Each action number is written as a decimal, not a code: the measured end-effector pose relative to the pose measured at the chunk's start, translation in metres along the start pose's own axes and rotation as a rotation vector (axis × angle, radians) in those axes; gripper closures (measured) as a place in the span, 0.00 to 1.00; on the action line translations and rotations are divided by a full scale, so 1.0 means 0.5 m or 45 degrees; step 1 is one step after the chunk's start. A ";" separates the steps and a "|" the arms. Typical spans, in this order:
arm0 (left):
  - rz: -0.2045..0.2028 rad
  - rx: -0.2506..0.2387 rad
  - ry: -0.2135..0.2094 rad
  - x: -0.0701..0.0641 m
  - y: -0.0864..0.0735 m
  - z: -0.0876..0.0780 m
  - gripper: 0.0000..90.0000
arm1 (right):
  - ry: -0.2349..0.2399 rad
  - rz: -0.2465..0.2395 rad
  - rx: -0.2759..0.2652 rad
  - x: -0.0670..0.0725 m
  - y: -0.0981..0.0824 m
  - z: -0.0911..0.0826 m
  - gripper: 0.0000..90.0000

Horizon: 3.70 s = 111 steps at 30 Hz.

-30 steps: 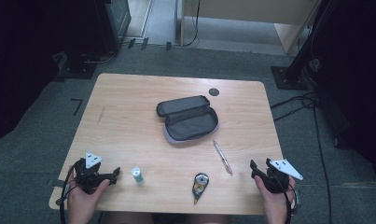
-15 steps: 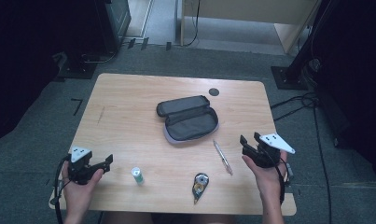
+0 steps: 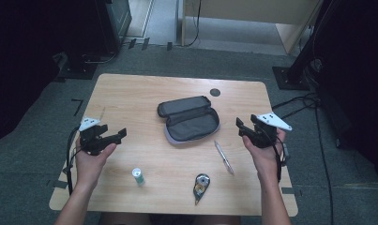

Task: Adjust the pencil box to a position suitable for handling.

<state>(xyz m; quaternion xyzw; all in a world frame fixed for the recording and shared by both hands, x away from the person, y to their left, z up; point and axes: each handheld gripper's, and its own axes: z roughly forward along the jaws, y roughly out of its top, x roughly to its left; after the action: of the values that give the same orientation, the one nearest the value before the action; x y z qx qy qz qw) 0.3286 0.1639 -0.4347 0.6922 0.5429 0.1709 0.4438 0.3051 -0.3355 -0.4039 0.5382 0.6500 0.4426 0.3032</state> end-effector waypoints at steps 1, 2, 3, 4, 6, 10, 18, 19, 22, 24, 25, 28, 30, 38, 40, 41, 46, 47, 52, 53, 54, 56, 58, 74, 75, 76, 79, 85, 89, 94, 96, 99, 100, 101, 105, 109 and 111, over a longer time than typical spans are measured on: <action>0.004 0.001 -0.020 -0.002 0.005 0.008 0.25 | 0.020 -0.002 0.008 0.002 0.002 0.010 0.45; 0.010 0.008 -0.043 -0.006 0.010 0.017 0.27 | 0.036 0.001 0.024 0.005 0.004 0.022 0.47; 0.022 0.019 -0.060 -0.010 0.013 0.027 0.28 | 0.054 0.004 0.040 0.008 0.004 0.034 0.50; 0.022 0.019 -0.060 -0.010 0.013 0.027 0.30 | 0.088 0.009 0.065 0.011 0.003 0.047 0.52; 0.051 0.059 -0.118 -0.021 0.020 0.058 0.35 | 0.125 0.017 0.099 0.019 -0.001 0.073 0.54; 0.048 0.088 -0.162 -0.029 0.023 0.085 0.39 | 0.131 -0.009 0.123 0.035 -0.008 0.106 0.60; 0.056 0.149 -0.225 -0.045 0.019 0.132 0.49 | 0.074 -0.035 0.217 0.052 -0.010 0.191 0.69; 0.042 0.157 -0.247 -0.044 0.020 0.136 0.50 | 0.062 -0.037 0.234 0.053 -0.010 0.200 0.71; 0.027 0.155 -0.252 -0.042 0.022 0.140 0.52 | 0.022 -0.054 0.281 0.052 -0.013 0.221 0.74; 0.027 0.156 -0.253 -0.041 0.021 0.140 0.53 | 0.030 -0.039 0.297 0.051 -0.014 0.229 0.74; 0.034 0.155 -0.246 -0.040 0.021 0.140 0.54 | 0.040 -0.034 0.303 0.050 -0.015 0.234 0.74; 0.042 0.157 -0.238 -0.038 0.020 0.140 0.54 | 0.035 -0.025 0.322 0.052 -0.017 0.247 0.74; 0.056 0.150 -0.219 -0.039 0.019 0.139 0.54 | 0.035 -0.022 0.336 0.050 -0.019 0.257 0.78; 0.053 0.147 -0.186 -0.019 0.000 0.136 0.49 | 0.024 -0.026 0.417 0.044 -0.040 0.291 0.76; 0.055 0.146 -0.177 -0.016 -0.003 0.134 0.48 | 0.011 -0.030 0.423 0.044 -0.042 0.295 0.76; 0.047 0.139 -0.163 -0.009 -0.010 0.129 0.47 | -0.007 -0.012 0.439 0.044 -0.046 0.303 0.76; 0.046 0.141 -0.124 0.005 -0.024 0.119 0.47 | -0.038 0.037 0.466 0.044 -0.053 0.319 0.81; 0.043 0.133 -0.112 0.008 -0.028 0.115 0.47 | -0.038 0.037 0.466 0.044 -0.053 0.319 0.81; 0.030 0.122 -0.055 0.019 -0.044 0.098 0.44 | -0.112 0.175 0.513 0.044 -0.053 0.321 0.98; 0.023 0.120 -0.046 0.020 -0.047 0.094 0.42 | -0.119 0.229 0.516 0.043 -0.052 0.319 0.99; 0.026 0.116 -0.037 0.023 -0.051 0.091 0.42 | -0.119 0.229 0.516 0.043 -0.052 0.319 0.99; 0.039 0.118 -0.007 0.032 -0.061 0.082 0.38 | -0.118 0.340 0.513 0.046 -0.051 0.310 0.99; 0.033 0.117 0.001 0.036 -0.065 0.080 0.37 | -0.110 0.352 0.510 0.047 -0.051 0.307 0.99; 0.004 0.178 0.155 0.075 -0.130 0.007 0.19 | -0.083 0.491 0.484 0.124 -0.069 0.263 0.99; -0.003 0.176 0.167 0.076 -0.136 0.002 0.19 | -0.082 0.511 0.477 0.126 -0.072 0.261 0.99; -0.003 0.182 0.172 0.078 -0.141 -0.004 0.19 | -0.077 0.534 0.458 0.130 -0.079 0.256 0.99; -0.006 0.181 0.198 0.078 -0.156 -0.019 0.19 | -0.078 0.533 0.456 0.138 -0.084 0.251 0.99; -0.026 0.198 0.222 0.077 -0.185 -0.040 0.18 | -0.078 0.462 0.419 0.145 -0.098 0.234 0.87; 0.014 0.218 0.249 0.072 -0.198 -0.046 0.18 | -0.038 0.381 0.389 0.147 -0.089 0.212 0.65; 0.090 0.246 0.292 0.064 -0.208 -0.048 0.17 | 0.057 0.217 0.345 0.147 -0.069 0.167 0.54; 0.136 0.254 0.307 0.059 -0.212 -0.047 0.16 | 0.059 0.200 0.330 0.144 -0.068 0.156 0.54; 0.159 0.226 0.321 0.053 -0.221 -0.047 0.15 | 0.108 0.189 0.293 0.120 -0.075 0.117 0.47; 0.160 0.218 0.320 0.053 -0.223 -0.047 0.15 | 0.125 0.186 0.298 0.115 -0.079 0.110 0.46; 0.160 0.214 0.321 0.053 -0.224 -0.047 0.15 | 0.130 0.173 0.309 0.110 -0.084 0.103 0.45; 0.168 0.221 0.307 0.053 -0.223 -0.044 0.11 | 0.134 0.111 0.329 0.095 -0.100 0.088 0.43; 0.170 0.224 0.304 0.054 -0.223 -0.044 0.10 | 0.147 0.112 0.359 0.070 -0.127 0.072 0.44; 0.170 0.223 0.304 0.054 -0.223 -0.044 0.10 | 0.137 0.125 0.361 0.062 -0.134 0.066 0.45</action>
<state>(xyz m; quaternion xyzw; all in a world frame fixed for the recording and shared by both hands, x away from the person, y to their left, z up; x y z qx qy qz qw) 0.2552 0.1995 -0.5186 0.7374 0.5575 0.2331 0.3018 0.2976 -0.2991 -0.4754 0.5822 0.6942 0.3889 0.1670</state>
